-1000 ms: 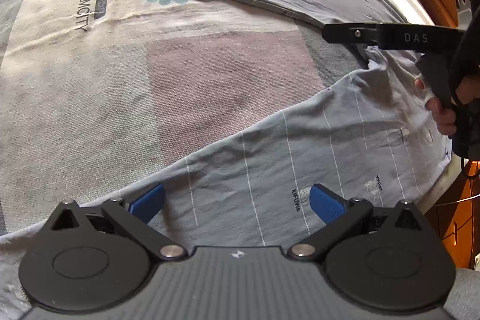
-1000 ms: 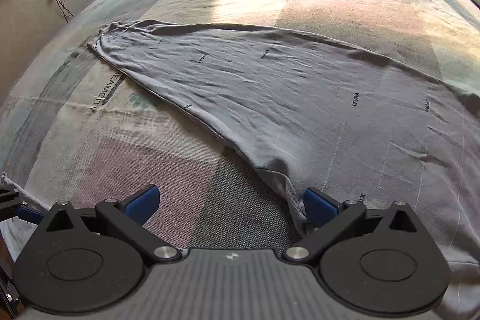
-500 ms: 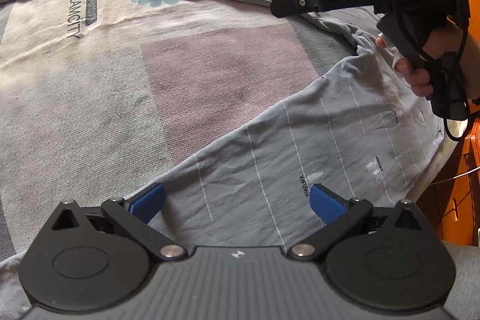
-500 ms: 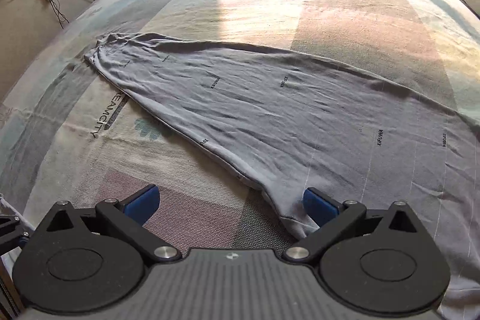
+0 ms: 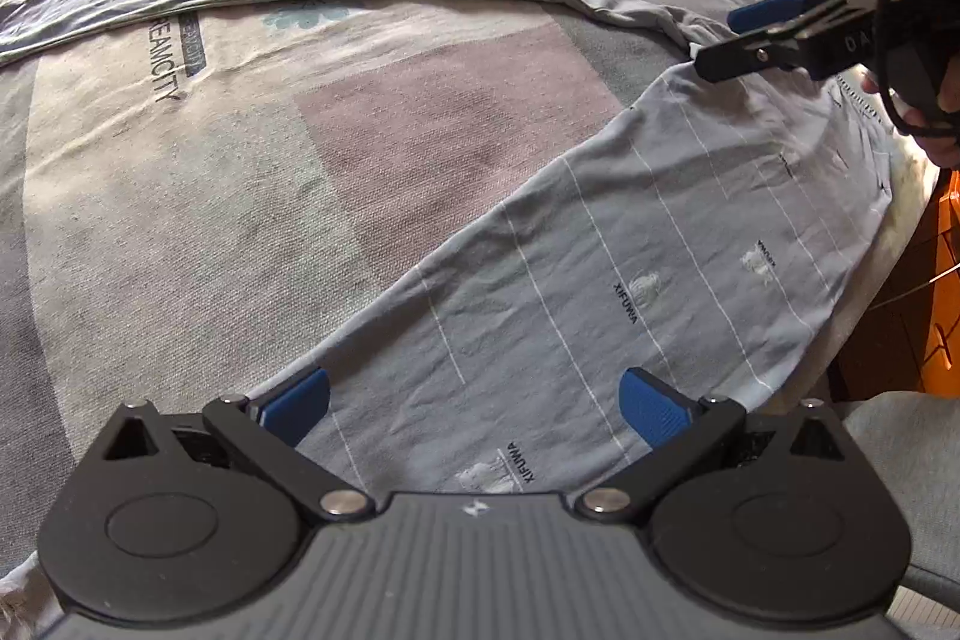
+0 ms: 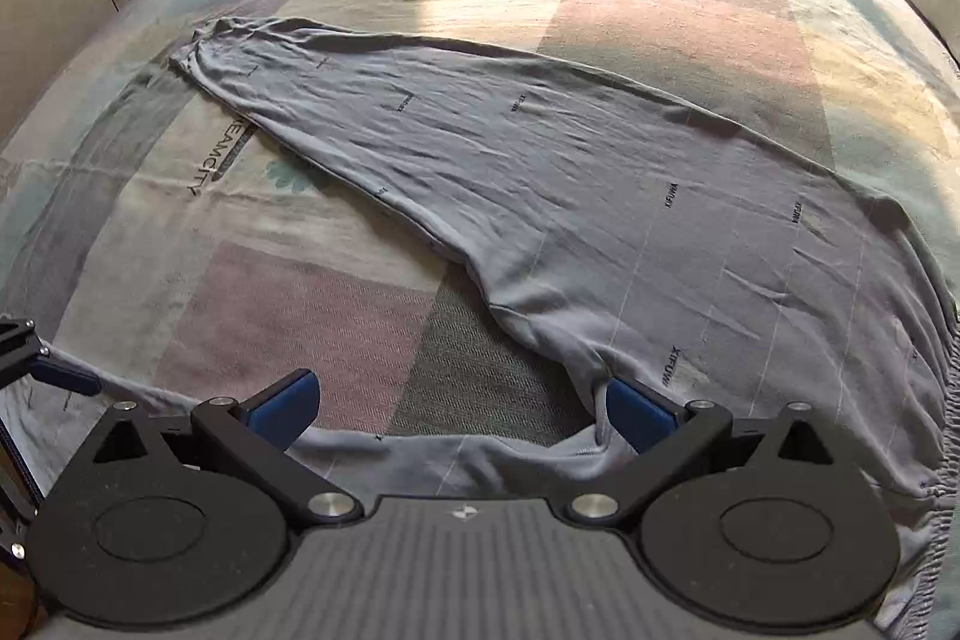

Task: Fold clothes

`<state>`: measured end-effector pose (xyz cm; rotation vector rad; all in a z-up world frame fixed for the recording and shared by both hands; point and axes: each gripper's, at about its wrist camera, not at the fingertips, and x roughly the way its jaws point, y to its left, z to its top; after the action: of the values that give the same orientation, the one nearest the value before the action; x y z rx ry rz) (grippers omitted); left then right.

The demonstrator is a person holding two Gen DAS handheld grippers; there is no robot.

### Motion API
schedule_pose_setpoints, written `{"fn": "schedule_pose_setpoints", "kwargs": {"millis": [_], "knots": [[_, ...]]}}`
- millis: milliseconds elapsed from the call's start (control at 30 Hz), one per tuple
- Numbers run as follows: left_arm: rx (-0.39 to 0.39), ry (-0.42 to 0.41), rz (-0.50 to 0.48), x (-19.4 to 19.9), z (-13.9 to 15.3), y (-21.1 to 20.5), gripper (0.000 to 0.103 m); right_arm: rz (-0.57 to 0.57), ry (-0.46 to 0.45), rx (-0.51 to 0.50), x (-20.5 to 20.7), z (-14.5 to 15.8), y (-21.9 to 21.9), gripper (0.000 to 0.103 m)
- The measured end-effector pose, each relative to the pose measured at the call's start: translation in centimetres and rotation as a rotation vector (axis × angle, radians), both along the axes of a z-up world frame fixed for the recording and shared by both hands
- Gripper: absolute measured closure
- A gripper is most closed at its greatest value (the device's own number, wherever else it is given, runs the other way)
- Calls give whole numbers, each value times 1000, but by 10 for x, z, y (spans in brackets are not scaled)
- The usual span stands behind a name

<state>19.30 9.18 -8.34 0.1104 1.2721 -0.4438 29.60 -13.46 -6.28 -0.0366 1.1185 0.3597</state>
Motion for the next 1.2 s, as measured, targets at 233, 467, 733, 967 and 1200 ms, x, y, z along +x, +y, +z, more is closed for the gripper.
{"fn": "schedule_pose_setpoints", "kwargs": {"millis": [233,467,733,967,1200], "knots": [[63,-40,127,-13,-23,22,1,152,97,-71,-39,-35,31,0],[141,-23,290,-17,-23,66,1,180,96,-189,-48,-50,52,0],[133,-7,301,-36,-25,81,1,184,74,-185,-52,-50,50,0],[210,-38,522,-43,-16,145,1,183,66,-185,-54,-49,52,0],[238,-47,747,-44,-21,210,1,187,81,-192,-53,-49,56,0]]}}
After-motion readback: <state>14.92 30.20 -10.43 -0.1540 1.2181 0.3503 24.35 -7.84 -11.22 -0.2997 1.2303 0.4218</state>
